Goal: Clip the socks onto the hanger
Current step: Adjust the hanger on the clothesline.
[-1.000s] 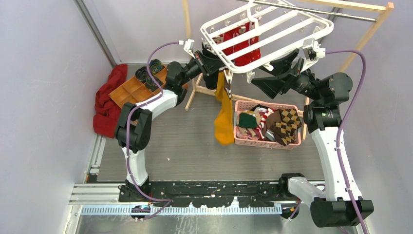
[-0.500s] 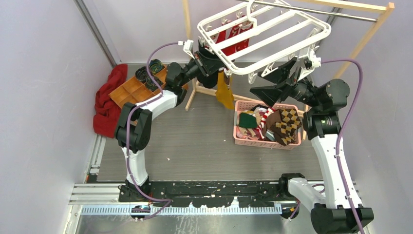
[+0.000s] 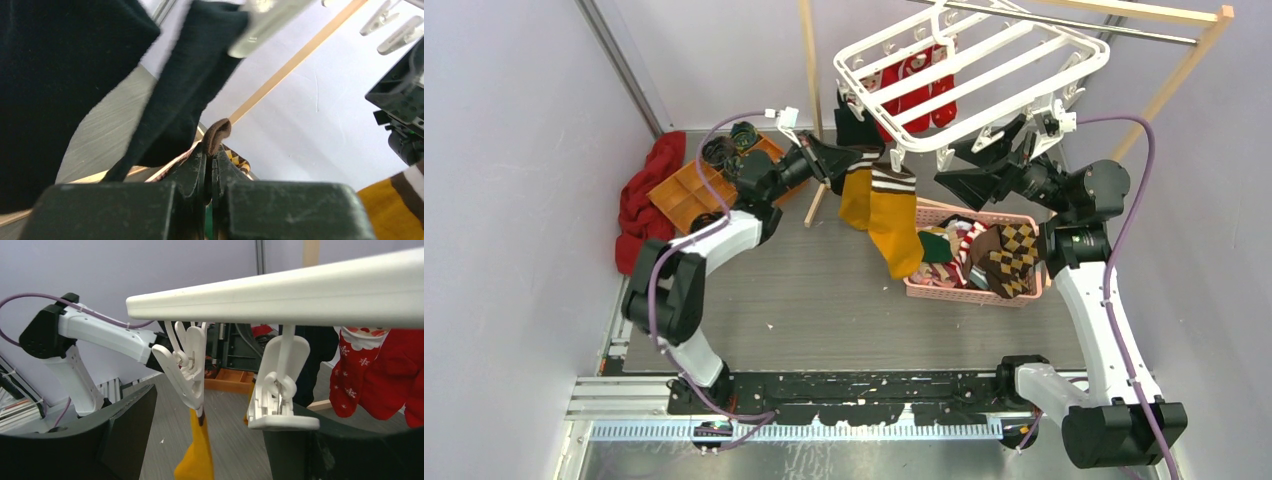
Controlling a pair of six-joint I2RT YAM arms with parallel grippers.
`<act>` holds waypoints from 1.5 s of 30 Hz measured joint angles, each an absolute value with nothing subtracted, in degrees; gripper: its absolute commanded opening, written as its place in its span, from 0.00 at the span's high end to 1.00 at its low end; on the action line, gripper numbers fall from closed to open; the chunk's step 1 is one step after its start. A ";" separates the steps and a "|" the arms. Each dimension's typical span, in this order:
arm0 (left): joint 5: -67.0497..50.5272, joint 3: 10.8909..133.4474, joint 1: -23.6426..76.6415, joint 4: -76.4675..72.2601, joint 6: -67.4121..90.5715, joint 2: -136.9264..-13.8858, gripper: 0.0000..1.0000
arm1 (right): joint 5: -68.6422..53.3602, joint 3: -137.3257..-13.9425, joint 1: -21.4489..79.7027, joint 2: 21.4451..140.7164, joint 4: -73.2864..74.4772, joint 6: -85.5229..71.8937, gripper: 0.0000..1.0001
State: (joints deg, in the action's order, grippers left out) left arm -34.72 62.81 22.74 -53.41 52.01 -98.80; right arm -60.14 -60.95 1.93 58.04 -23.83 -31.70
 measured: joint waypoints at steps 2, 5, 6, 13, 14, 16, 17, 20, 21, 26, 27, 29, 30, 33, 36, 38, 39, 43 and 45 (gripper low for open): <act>-34.70 60.23 22.70 -51.33 49.95 -94.32 1.00 | -60.12 -60.86 2.15 58.02 -24.49 -31.86 0.22; -34.57 56.38 22.70 -47.55 46.00 -86.46 1.00 | -60.03 -60.62 2.37 58.02 -25.41 -32.18 0.23; -34.54 55.94 22.70 -46.98 45.50 -85.38 1.00 | -59.96 -60.49 2.48 58.02 -25.82 -32.42 0.23; -34.20 52.62 22.70 -37.63 39.42 -76.62 1.00 | -59.05 -59.68 3.05 58.67 -29.98 -35.70 0.27; -34.02 52.05 22.70 -35.94 38.46 -75.44 1.00 | -58.92 -59.48 3.18 58.65 -30.30 -36.01 0.28; -33.89 51.13 22.70 -32.77 36.97 -73.06 1.00 | -58.72 -59.13 3.38 58.65 -30.74 -36.38 0.28; -33.89 50.81 22.70 -31.16 36.29 -71.64 1.00 | -58.61 -58.94 3.44 58.65 -30.94 -36.40 0.28; -34.61 50.63 23.14 -27.83 34.06 -67.26 1.00 | -58.48 -58.24 3.55 58.59 -30.94 -36.16 0.24; -34.98 50.63 23.38 -27.33 33.52 -65.93 1.00 | -58.41 -58.15 3.60 58.59 -30.52 -35.86 0.24; -40.21 51.22 29.89 -25.74 29.54 -61.56 1.00 | -58.15 -58.15 3.64 57.98 -26.79 -32.27 0.22; -41.01 51.64 31.83 -25.54 28.86 -61.56 1.00 | -58.15 -58.15 3.64 57.95 -26.33 -31.62 0.22; -41.98 53.06 37.69 -24.27 26.48 -62.00 1.00 | -58.15 -58.15 3.64 57.84 -25.04 -30.30 0.22; -42.17 53.98 40.45 -23.79 25.63 -62.54 1.00 | -58.15 -58.15 3.64 57.78 -24.40 -29.71 0.22; -42.19 58.22 48.56 -23.33 22.74 -66.19 1.00 | -58.15 -58.17 3.64 57.52 -22.04 -27.75 0.21; -42.04 62.24 52.95 -25.15 21.78 -71.16 1.00 | -58.13 -58.24 3.64 56.69 -18.57 -25.41 0.21; -41.95 64.47 54.50 -27.16 22.06 -74.76 1.00 | -58.08 -58.35 3.64 56.10 -16.51 -23.92 0.21; -41.95 65.45 55.00 -28.14 22.31 -76.49 1.00 | -58.04 -58.54 3.64 55.72 -14.90 -22.96 0.21; -41.82 68.71 56.05 -34.39 25.67 -83.83 1.00 | -57.67 -59.75 3.64 54.87 -9.89 -19.46 0.21; -41.43 69.45 56.10 -37.71 27.44 -86.74 1.00 | -57.39 -60.49 3.64 54.61 -7.22 -17.69 0.20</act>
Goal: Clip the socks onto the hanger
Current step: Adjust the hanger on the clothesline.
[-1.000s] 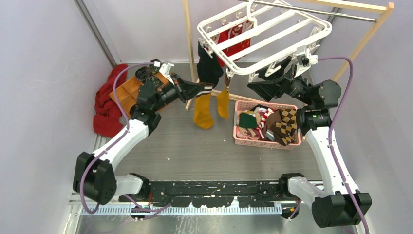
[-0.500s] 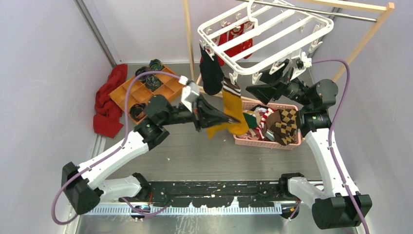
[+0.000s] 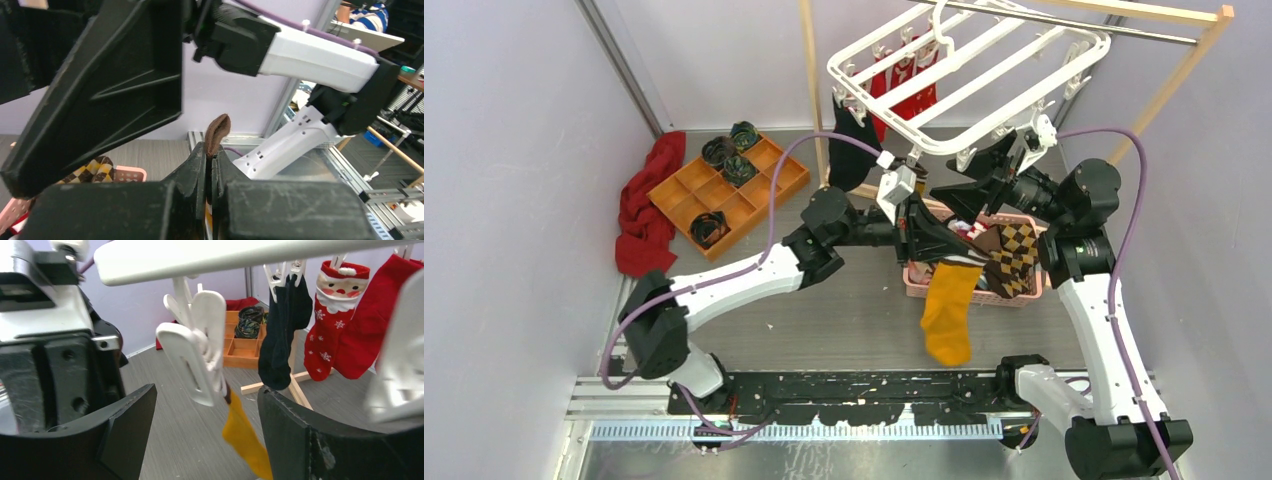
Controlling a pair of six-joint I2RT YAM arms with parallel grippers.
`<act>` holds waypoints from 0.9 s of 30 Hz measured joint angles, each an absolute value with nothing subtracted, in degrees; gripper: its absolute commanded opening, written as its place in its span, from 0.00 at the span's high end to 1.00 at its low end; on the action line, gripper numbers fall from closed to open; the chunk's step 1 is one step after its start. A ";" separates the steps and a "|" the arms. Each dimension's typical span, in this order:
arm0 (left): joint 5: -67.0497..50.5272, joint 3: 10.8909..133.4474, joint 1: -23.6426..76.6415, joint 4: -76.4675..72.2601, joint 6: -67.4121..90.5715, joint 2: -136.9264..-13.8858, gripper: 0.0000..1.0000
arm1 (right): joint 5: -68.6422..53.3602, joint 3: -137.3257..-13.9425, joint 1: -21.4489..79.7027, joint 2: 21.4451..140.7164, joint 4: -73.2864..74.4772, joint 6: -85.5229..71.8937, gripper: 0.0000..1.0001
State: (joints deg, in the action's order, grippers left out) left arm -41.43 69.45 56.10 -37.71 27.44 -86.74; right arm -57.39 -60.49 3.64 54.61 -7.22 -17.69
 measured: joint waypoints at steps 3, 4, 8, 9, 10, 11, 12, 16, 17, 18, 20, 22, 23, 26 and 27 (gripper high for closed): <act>-39.27 69.63 55.83 -42.11 28.77 -90.63 1.00 | -56.45 -62.02 3.64 54.57 -2.70 -14.68 0.20; -38.50 69.60 55.59 -43.18 29.06 -91.48 1.00 | -56.10 -62.59 3.64 54.57 -1.10 -13.69 0.20; -33.91 67.96 52.77 -48.45 29.41 -94.83 1.00 | -54.68 -66.24 3.07 54.57 6.26 -10.00 0.19; -32.84 67.64 51.90 -49.10 29.28 -95.39 1.00 | -54.43 -67.02 2.74 54.48 7.51 -9.28 0.19; -31.46 67.46 50.89 -49.63 28.88 -96.14 1.00 | -54.24 -67.64 2.39 54.35 8.73 -8.78 0.19; -30.35 67.46 50.24 -49.95 28.32 -96.71 1.00 | -54.13 -68.03 2.13 54.22 9.74 -8.38 0.18; -29.21 67.46 49.63 -50.26 27.92 -97.10 1.00 | -54.02 -68.38 1.91 54.06 10.63 -7.97 0.18; -24.12 67.46 47.59 -51.86 26.55 -98.04 1.00 | -53.49 -69.41 1.10 53.39 15.68 -6.13 0.15; -23.11 67.46 47.40 -52.40 26.44 -98.10 1.00 | -53.23 -69.69 0.99 53.17 17.37 -5.63 0.14; -22.48 67.46 47.18 -52.97 26.44 -98.15 1.00 | -53.06 -69.95 0.73 52.97 18.74 -5.08 0.13; -21.63 67.46 46.74 -53.91 26.52 -98.15 1.00 | -53.04 -70.54 -0.34 52.60 21.63 -3.97 0.12; -21.34 67.46 46.37 -54.76 26.57 -98.15 1.00 | -53.04 -71.18 -2.04 52.21 24.08 -2.85 0.11; -21.23 67.46 46.17 -55.20 26.61 -98.15 1.00 | -53.12 -71.33 -2.90 51.96 25.06 -2.46 0.10; -21.21 67.46 45.50 -56.25 26.98 -98.15 1.00 | -53.49 -71.48 -5.10 51.57 27.42 -0.58 0.09; -21.26 67.46 45.25 -56.69 27.09 -98.15 1.00 | -53.67 -71.48 -5.61 51.51 28.10 0.12 0.09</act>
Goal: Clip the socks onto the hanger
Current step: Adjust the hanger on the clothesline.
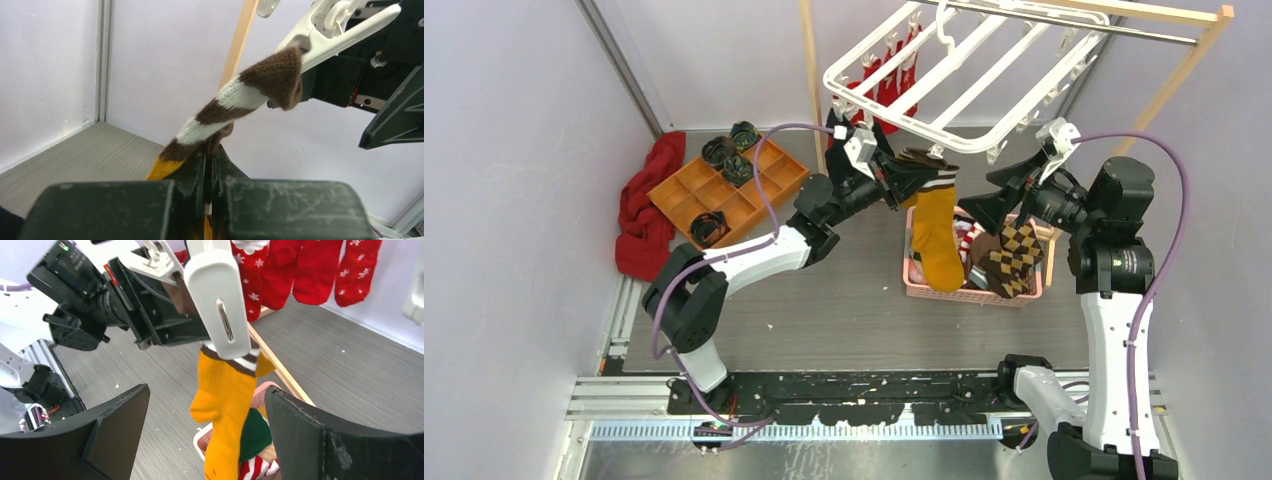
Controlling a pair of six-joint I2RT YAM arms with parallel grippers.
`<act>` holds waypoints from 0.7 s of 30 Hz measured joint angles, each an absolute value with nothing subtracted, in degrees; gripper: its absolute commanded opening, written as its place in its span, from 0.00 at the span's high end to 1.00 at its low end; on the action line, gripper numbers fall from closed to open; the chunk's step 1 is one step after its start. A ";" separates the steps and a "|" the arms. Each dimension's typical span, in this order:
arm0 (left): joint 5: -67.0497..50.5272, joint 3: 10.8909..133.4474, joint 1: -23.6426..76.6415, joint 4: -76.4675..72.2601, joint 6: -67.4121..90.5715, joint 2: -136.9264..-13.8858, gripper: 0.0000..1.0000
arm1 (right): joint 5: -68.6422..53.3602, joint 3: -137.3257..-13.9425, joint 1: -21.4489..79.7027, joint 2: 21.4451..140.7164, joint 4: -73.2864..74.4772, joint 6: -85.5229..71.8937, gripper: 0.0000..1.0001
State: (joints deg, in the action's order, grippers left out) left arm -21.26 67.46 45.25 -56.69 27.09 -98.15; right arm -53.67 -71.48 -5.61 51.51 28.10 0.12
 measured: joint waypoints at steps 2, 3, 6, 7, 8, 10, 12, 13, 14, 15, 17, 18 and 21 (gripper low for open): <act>-21.47 67.44 44.77 -57.49 27.83 -98.15 1.00 | -54.13 -71.40 -6.63 51.53 29.67 2.09 0.08; -21.61 67.44 44.53 -57.82 28.16 -98.15 1.00 | -54.28 -71.22 -6.94 51.53 30.00 3.01 0.08; -22.48 67.44 44.12 -58.98 29.32 -98.24 1.00 | -55.09 -68.51 -7.25 50.98 28.77 5.34 0.08; -22.79 67.44 44.07 -59.53 29.71 -98.37 1.00 | -55.24 -67.35 -7.25 50.92 28.23 5.80 0.08; -23.16 67.44 44.05 -59.99 30.06 -98.52 1.00 | -55.35 -66.15 -7.25 50.98 27.20 6.09 0.08; -23.79 67.44 44.01 -61.14 31.18 -99.13 1.00 | -55.53 -63.83 -7.25 51.44 24.34 5.91 0.07; -24.43 67.44 44.01 -62.13 32.34 -99.92 1.00 | -55.40 -60.73 -7.25 52.14 19.16 4.86 0.07; -24.73 67.44 44.01 -62.41 32.82 -100.25 1.00 | -55.22 -58.72 -7.25 52.36 15.94 3.70 0.06; -25.19 67.46 44.01 -62.94 33.50 -100.73 1.00 | -55.09 -56.42 -7.25 52.53 12.23 2.33 0.06; -25.28 67.44 44.01 -63.09 33.82 -100.84 1.00 | -55.00 -54.74 -7.25 52.71 9.56 1.19 0.06; -25.98 67.44 44.01 -63.75 34.81 -101.14 1.00 | -54.89 -50.70 -7.25 53.19 2.57 -1.96 0.06; -26.28 67.44 44.01 -64.10 35.46 -101.16 1.00 | -54.89 -48.88 -7.25 53.65 -0.80 -3.60 0.06; -27.29 67.46 44.01 -65.54 37.01 -101.16 1.00 | -54.92 -45.98 -7.25 55.31 -8.69 -8.12 0.06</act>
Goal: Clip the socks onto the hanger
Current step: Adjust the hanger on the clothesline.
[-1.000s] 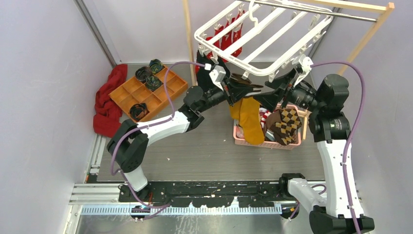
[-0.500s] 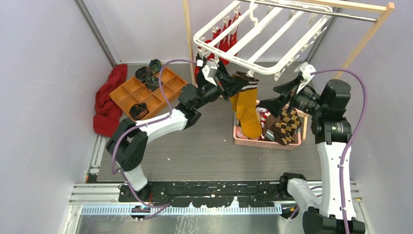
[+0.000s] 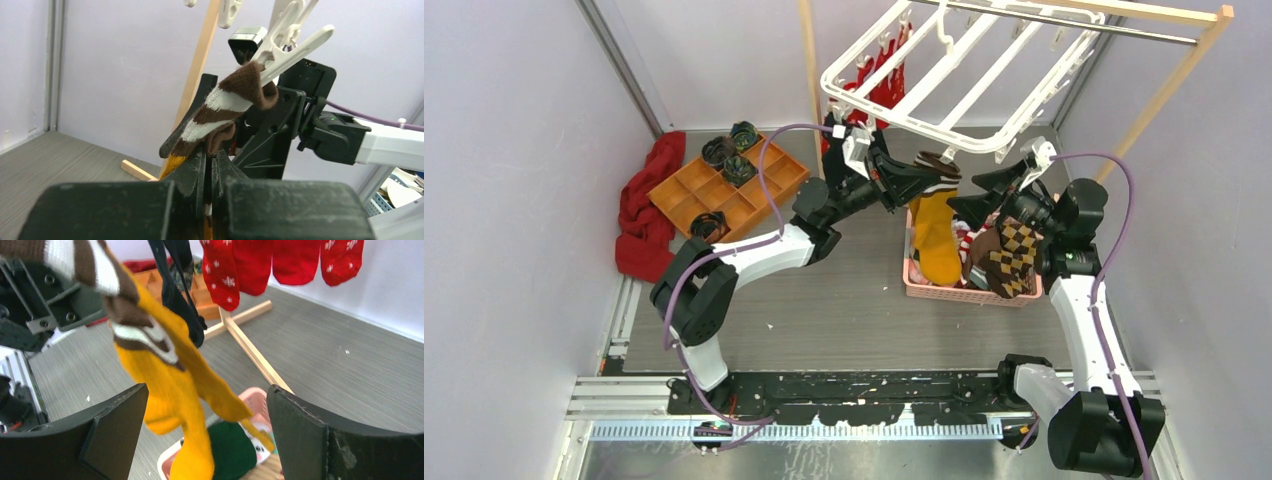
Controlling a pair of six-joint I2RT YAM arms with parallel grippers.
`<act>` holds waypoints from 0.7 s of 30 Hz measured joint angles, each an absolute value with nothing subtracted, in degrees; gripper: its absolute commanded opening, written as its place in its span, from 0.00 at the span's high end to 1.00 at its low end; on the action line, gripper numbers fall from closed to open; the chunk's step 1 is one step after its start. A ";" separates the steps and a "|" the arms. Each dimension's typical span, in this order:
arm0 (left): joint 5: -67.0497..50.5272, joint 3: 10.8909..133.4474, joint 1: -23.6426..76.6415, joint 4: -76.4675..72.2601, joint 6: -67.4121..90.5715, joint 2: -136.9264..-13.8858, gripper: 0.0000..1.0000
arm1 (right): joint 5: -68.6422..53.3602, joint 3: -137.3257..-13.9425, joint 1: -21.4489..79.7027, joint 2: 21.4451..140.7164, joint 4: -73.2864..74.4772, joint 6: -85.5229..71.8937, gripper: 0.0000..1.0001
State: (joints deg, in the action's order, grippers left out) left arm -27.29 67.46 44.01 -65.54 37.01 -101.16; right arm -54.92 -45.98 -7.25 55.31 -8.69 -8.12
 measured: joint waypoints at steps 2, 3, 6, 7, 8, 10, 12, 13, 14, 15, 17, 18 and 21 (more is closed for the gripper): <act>-28.10 67.44 44.01 -66.59 37.87 -101.16 1.00 | -55.07 -44.82 -7.25 55.77 -13.74 -10.87 0.07; -28.38 67.44 44.01 -67.02 38.48 -101.16 1.00 | -55.22 -44.18 -7.25 55.77 -16.38 -12.25 0.08; -29.36 67.46 44.01 -68.49 39.94 -101.38 1.00 | -56.03 -43.27 -7.25 55.77 -22.15 -15.44 0.10; -29.76 67.48 44.03 -68.99 40.36 -101.56 1.00 | -56.45 -43.16 -7.25 55.77 -23.70 -16.32 0.11; -30.11 67.48 44.05 -69.38 40.71 -101.80 1.00 | -56.93 -43.13 -7.25 55.75 -24.86 -16.99 0.11; -31.14 67.57 44.23 -69.95 41.78 -102.30 1.00 | -58.04 -43.09 -7.25 55.22 -26.65 -18.28 0.11; -32.14 67.68 44.40 -70.13 42.41 -102.63 1.00 | -59.11 -43.07 -7.25 53.32 -26.11 -18.13 0.10; -32.73 67.68 44.51 -70.13 42.81 -102.63 1.00 | -59.53 -43.20 -7.25 51.53 -24.03 -16.82 0.10; -33.26 67.68 44.58 -70.24 43.07 -102.63 1.00 | -59.86 -43.62 -7.25 49.56 -20.34 -14.57 0.09; -33.89 67.66 44.64 -70.57 43.16 -102.61 1.00 | -60.23 -44.53 -7.29 47.27 -15.20 -11.22 0.09; -34.85 66.92 44.73 -71.13 43.27 -102.15 1.00 | -60.75 -47.09 -7.31 43.88 -6.31 -5.23 0.09; -35.27 66.11 44.80 -71.35 43.27 -101.65 1.00 | -60.86 -48.45 -7.33 42.72 -2.42 -2.55 0.09; -36.80 62.35 45.08 -72.29 43.27 -99.35 1.00 | -61.25 -52.69 -7.38 39.27 10.15 5.50 0.09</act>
